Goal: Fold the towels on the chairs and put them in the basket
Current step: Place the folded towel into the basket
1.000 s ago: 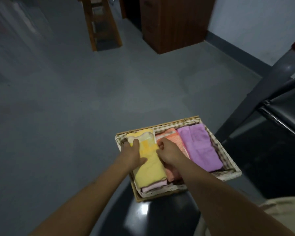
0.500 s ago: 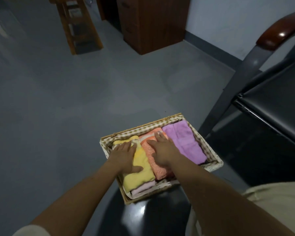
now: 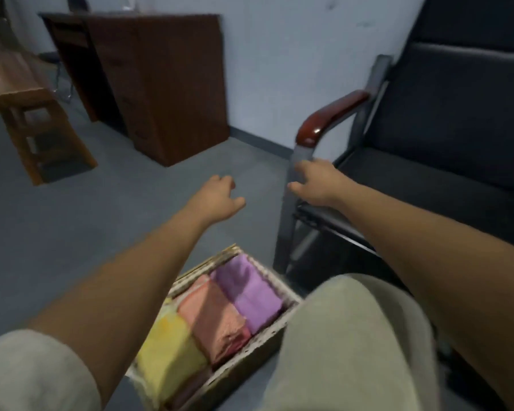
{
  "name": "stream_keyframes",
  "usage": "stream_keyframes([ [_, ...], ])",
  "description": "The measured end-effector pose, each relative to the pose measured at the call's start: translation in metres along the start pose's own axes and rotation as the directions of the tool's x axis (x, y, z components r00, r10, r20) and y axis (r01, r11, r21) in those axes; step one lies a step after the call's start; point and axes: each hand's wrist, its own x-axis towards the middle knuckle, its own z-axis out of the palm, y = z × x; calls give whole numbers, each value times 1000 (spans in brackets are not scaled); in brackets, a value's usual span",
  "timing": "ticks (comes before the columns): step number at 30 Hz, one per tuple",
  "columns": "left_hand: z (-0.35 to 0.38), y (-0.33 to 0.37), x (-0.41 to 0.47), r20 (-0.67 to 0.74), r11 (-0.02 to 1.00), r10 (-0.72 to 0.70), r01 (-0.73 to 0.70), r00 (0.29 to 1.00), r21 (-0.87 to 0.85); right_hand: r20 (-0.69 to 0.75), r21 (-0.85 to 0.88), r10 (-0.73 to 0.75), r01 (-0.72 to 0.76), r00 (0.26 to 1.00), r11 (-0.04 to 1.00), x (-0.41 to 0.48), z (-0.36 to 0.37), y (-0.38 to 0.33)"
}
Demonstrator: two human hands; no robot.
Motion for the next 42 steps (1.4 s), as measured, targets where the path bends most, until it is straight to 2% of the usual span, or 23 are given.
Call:
stream_keyframes([
  [5,7,158,35,-22,958,264,-264,964,-108,-105,-30,230,-234,968,972,-74,-71,122],
  [11,75,332,33,123,861,502,-482,856,-160,-234,-85,450,-479,862,874,-186,-76,260],
  [17,177,441,18,312,787,616,-579,723,-211,-157,-53,643,-656,750,753,-262,-34,360],
  [21,242,501,10,370,740,670,-617,644,-266,-134,-35,733,-742,667,669,-291,-20,426],
  [26,315,563,-2,403,668,739,-666,541,-331,-161,-36,810,-824,563,565,-305,-7,502],
  [29,348,585,-1,446,630,747,-741,494,-234,-126,-16,852,-860,508,510,-312,9,540],
  [32,368,589,3,377,577,781,-806,498,-132,-167,-34,832,-847,529,531,-317,28,563],
  [36,375,581,1,329,540,819,-826,470,-163,-316,9,773,-814,549,581,-318,36,566],
  [40,361,584,3,436,585,775,-780,458,-222,-421,170,777,-801,468,574,-321,13,554],
  [42,348,581,-2,500,640,732,-718,463,-272,-481,222,747,-760,459,611,-322,-10,541],
])
